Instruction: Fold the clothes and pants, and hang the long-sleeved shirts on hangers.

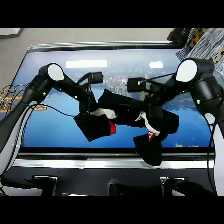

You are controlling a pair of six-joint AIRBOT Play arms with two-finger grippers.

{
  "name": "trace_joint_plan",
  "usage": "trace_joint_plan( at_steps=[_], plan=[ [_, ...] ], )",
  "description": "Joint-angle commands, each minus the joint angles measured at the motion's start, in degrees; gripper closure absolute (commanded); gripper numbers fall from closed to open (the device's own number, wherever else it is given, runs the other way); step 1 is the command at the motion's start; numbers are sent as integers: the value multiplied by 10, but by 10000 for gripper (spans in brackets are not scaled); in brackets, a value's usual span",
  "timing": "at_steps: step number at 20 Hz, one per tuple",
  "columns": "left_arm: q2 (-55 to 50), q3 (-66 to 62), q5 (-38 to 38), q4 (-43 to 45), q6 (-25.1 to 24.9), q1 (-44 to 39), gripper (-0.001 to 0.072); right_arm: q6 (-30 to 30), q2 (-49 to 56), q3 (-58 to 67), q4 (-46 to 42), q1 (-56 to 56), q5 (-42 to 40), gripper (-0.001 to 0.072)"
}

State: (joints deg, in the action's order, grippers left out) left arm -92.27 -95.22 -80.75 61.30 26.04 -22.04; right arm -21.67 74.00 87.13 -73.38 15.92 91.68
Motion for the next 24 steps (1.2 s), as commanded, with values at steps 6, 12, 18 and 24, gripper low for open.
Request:
trace_joint_plan(
  at_steps=[6, 12, 18, 24],
  plan=[
    [29, -3, -6, 2, -44, 5, 679, -64, -31, 0, -14, -20, -7, 515],
    [117, -3, 15, 1, -18, 6, 680, -95, -155, 0, 50, -226, -16, 388],
    [233, -3, 50, 2, -4, 6, 680, -94, -176, 0, 132, -343, 6, 268],
    [264, -3, 53, 1, 6, 6, 680, -58, -174, -84, 170, -343, 7, 266]
  ],
)
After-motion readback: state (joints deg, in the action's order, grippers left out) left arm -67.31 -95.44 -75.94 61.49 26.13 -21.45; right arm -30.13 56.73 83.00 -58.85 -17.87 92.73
